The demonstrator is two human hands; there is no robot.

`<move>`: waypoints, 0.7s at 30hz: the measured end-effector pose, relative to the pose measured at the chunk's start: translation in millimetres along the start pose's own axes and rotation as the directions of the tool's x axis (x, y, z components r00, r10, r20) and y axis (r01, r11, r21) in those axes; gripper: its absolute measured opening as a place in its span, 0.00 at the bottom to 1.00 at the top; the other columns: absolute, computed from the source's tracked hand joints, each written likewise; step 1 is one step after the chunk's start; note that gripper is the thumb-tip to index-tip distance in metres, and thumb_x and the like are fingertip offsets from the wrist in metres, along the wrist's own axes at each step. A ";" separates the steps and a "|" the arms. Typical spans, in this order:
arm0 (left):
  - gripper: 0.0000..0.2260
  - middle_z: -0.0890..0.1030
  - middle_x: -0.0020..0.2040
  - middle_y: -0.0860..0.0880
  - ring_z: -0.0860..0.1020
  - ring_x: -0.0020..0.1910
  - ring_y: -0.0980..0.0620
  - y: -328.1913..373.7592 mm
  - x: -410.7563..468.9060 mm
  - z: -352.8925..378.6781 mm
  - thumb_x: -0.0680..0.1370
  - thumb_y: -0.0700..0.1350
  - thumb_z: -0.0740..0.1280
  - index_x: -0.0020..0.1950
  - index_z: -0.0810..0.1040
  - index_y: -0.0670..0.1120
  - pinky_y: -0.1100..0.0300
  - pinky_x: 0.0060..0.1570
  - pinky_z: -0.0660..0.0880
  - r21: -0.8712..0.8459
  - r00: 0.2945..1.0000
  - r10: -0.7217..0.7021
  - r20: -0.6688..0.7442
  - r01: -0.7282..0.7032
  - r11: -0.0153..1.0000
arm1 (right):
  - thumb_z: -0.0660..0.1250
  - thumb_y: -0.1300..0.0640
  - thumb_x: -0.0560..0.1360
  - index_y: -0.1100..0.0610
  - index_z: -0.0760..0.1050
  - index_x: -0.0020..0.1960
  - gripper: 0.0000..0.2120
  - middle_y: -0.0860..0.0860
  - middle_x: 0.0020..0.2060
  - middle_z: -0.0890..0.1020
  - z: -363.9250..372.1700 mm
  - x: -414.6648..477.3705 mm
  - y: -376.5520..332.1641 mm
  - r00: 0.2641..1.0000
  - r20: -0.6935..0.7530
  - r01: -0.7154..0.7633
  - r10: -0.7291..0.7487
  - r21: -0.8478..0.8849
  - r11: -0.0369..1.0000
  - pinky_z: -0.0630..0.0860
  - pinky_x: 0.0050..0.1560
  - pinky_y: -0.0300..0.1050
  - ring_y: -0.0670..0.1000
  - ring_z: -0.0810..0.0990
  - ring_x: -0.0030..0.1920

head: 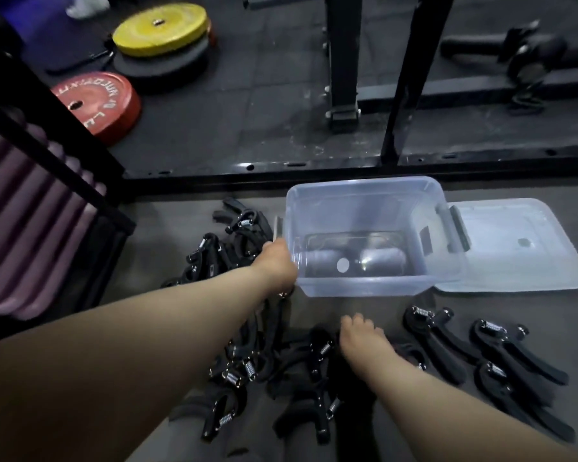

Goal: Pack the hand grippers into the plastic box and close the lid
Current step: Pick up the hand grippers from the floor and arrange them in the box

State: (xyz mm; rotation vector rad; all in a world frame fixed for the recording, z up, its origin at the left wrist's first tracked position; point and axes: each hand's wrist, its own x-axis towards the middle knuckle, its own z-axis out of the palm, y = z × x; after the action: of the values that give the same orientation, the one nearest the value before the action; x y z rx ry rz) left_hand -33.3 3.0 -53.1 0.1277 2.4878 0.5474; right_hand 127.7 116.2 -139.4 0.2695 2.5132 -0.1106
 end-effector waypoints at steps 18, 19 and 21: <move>0.16 0.72 0.66 0.41 0.75 0.61 0.40 25.8 6.5 -40.9 0.79 0.47 0.59 0.63 0.75 0.43 0.51 0.59 0.72 0.400 0.992 0.124 0.038 -0.129 0.907 | 0.64 0.54 0.80 0.64 0.72 0.57 0.13 0.61 0.43 0.82 -243.0 0.4 71.2 0.986 0.083 -0.044 -0.142 0.966 0.256 0.82 0.44 0.61 0.61 0.85 0.42; 0.17 0.70 0.66 0.41 0.73 0.61 0.39 26.5 13.1 -37.3 0.78 0.48 0.59 0.64 0.75 0.44 0.49 0.60 0.71 0.390 0.994 0.105 -0.032 -0.084 0.917 | 0.63 0.55 0.81 0.65 0.72 0.59 0.14 0.62 0.43 0.83 -242.7 11.7 74.5 0.990 0.093 -0.071 -0.109 0.978 0.194 0.81 0.47 0.63 0.62 0.85 0.44; 0.18 0.67 0.67 0.41 0.70 0.65 0.40 26.1 24.8 -24.5 0.79 0.50 0.59 0.66 0.71 0.44 0.48 0.62 0.68 0.368 0.986 0.075 -0.151 -0.015 0.930 | 0.61 0.55 0.82 0.67 0.71 0.62 0.16 0.64 0.45 0.83 -232.8 36.1 77.7 0.990 0.138 -0.134 -0.038 0.987 0.093 0.80 0.50 0.63 0.63 0.85 0.47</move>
State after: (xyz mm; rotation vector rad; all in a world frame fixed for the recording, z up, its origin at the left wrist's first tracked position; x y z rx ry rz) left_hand -68.4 23.3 -37.1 0.2965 2.7301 0.1063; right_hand -15.0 230.7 28.1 0.8471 1.7945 -1.8428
